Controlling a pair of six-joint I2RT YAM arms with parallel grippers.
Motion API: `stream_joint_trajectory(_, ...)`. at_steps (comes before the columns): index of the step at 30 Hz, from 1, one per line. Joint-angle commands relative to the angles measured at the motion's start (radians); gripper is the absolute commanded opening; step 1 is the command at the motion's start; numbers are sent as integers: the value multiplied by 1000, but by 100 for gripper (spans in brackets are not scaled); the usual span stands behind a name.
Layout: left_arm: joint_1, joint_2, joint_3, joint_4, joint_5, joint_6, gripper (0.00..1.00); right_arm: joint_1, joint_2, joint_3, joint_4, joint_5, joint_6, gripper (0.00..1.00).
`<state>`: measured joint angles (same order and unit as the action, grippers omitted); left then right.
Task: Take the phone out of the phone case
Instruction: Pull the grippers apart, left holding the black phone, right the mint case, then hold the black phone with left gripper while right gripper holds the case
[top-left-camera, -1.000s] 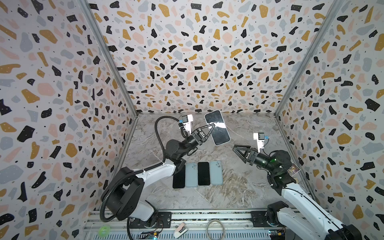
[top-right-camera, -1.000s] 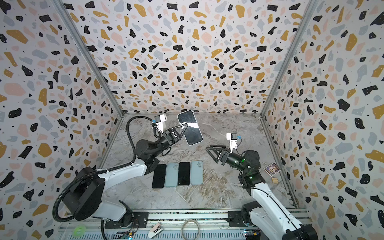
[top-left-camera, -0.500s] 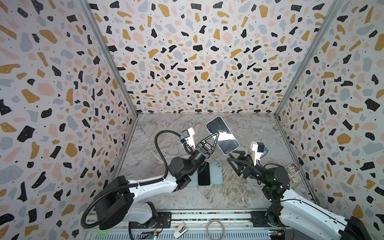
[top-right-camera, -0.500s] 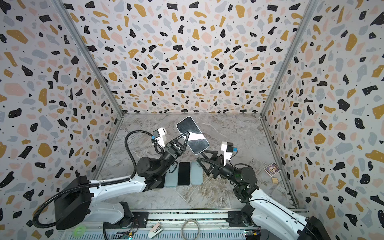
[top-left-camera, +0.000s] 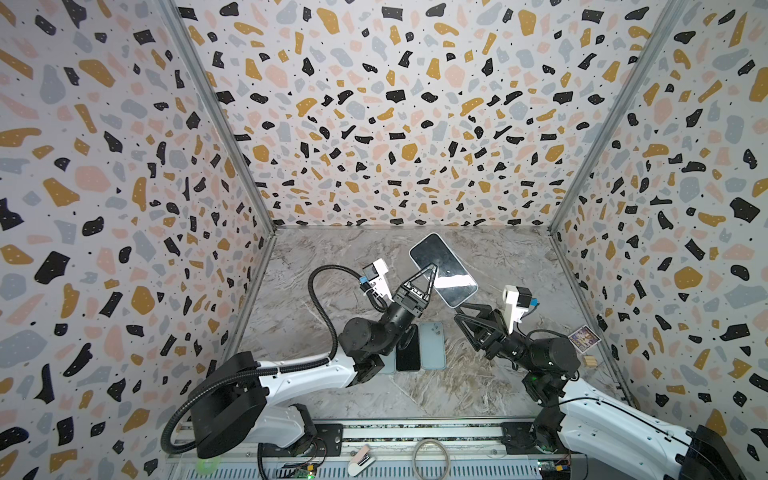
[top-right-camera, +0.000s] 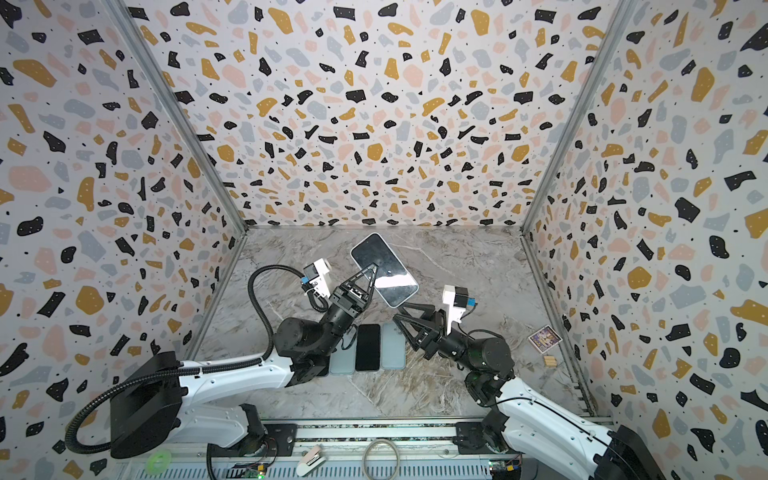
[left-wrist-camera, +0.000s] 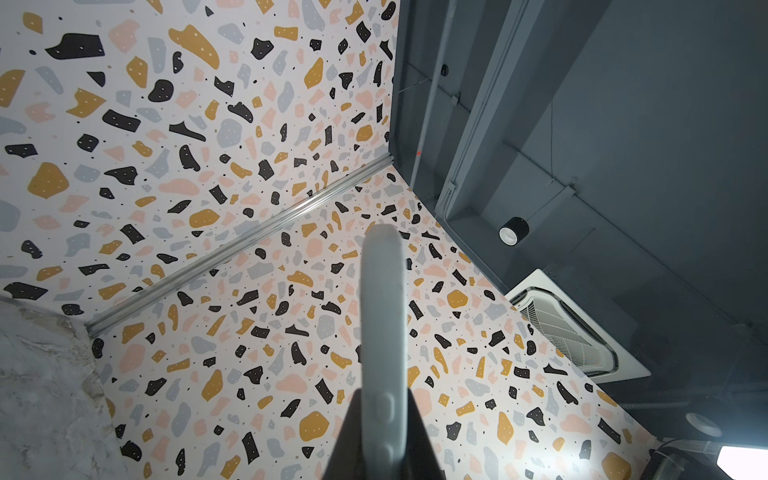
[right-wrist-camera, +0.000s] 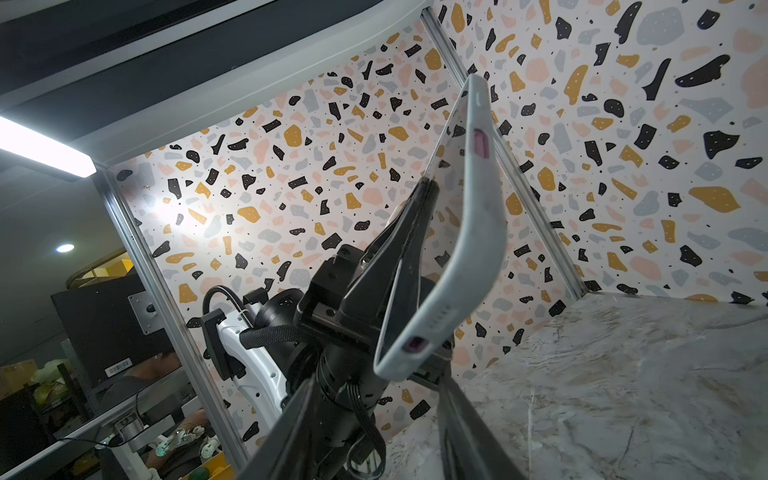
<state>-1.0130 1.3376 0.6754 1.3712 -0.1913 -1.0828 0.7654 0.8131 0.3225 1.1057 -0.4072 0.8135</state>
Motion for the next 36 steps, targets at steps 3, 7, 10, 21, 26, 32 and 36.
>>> stream_joint_trajectory(3,-10,1,5,137,-1,20,0,5,17,29,57,6,3,44)
stream_joint_trajectory(7,-15,1,5,141,6,18,0,5,26,38,57,11,5,41)
stream_joint_trajectory(10,-16,2,3,145,10,18,0,3,32,44,56,9,5,40)
stream_joint_trajectory(21,-20,1,-7,144,3,21,0,2,34,52,70,2,13,35)
stream_joint_trajectory(26,-22,3,-7,149,7,18,0,0,29,47,70,10,17,30)
stream_joint_trajectory(32,-24,0,-6,146,6,15,0,-2,38,41,87,11,21,21)
stream_joint_trajectory(36,-25,3,-7,147,-2,3,0,-3,45,38,85,9,22,14)
